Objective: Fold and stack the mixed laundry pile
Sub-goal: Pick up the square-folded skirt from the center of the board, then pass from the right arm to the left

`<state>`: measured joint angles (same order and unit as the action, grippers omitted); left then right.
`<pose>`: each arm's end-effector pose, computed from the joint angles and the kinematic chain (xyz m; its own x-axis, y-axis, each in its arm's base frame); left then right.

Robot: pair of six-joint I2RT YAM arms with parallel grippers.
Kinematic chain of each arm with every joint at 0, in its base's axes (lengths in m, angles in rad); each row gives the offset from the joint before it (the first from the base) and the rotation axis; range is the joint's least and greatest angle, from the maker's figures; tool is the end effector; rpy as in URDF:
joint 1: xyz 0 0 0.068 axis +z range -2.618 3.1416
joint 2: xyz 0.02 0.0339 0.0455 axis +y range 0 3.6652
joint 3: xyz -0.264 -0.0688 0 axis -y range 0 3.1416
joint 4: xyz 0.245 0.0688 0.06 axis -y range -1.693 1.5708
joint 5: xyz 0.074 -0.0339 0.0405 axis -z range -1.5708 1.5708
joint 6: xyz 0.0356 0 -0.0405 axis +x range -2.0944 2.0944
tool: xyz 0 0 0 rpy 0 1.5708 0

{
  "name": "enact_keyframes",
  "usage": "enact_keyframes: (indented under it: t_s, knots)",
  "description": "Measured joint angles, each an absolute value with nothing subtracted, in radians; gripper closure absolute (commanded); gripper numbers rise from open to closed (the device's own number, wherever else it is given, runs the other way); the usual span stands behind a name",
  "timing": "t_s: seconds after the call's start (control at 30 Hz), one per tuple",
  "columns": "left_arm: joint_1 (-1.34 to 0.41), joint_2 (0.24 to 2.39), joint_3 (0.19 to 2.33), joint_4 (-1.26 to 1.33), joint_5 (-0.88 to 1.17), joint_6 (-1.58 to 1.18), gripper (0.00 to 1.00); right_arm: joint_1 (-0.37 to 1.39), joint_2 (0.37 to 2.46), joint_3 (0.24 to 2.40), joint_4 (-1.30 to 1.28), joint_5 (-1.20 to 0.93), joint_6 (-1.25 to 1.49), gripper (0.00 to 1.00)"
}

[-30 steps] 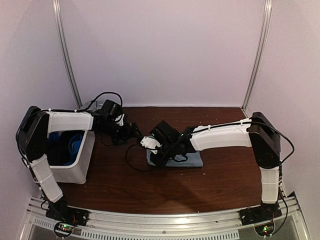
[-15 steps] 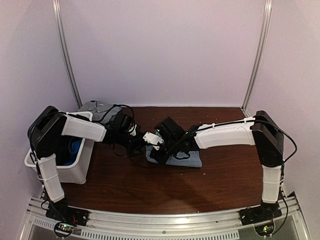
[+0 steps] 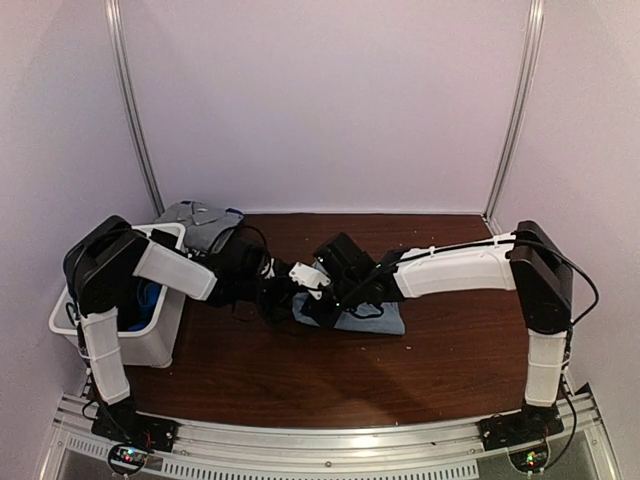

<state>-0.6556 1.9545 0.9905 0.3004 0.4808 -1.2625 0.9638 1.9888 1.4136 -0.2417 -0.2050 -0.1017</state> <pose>0.2999 -0.2514 0.1262 -0.9384 -0.3441 0.0324 -0.2136 0.5037 -0.8371 0.2450 0.3654 0.1925 -0.3240 -0.6408 -0.6960 -0.9213 0.3809 0.0781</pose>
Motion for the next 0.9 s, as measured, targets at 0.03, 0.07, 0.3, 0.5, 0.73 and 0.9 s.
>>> enact_keyframes:
  t_s: [0.03, 0.07, 0.3, 0.5, 0.73, 0.9]
  knots:
    - [-0.657, 1.954, 0.978, 0.33, 0.481, -1.277, 0.02, 0.964, 1.982, 1.404, -0.239, -0.207, -0.102, 1.0]
    - [-0.658, 1.954, 0.97, 0.351, 0.48, -1.286, 0.02, 0.963, 1.973, 1.393, -0.235, -0.21, -0.102, 1.0]
    - [-0.686, 1.969, 0.971, 0.396, 0.48, -1.309, 0.03, 0.949, 1.948, 1.372, -0.216, -0.237, -0.101, 1.0]
    - [-0.693, 2.01, 0.995, 0.421, 0.486, -1.326, 0.26, 0.947, 1.949, 1.372, -0.213, -0.247, -0.101, 1.0]
    - [-0.693, 2.063, 1.152, 0.224, 0.46, -1.239, 0.85, 0.946, 1.945, 1.372, -0.213, -0.249, -0.102, 0.9]
    - [-0.699, 2.103, 1.314, 0.015, 0.43, -1.111, 1.0, 0.932, 1.91, 1.372, -0.228, -0.244, -0.094, 0.63]
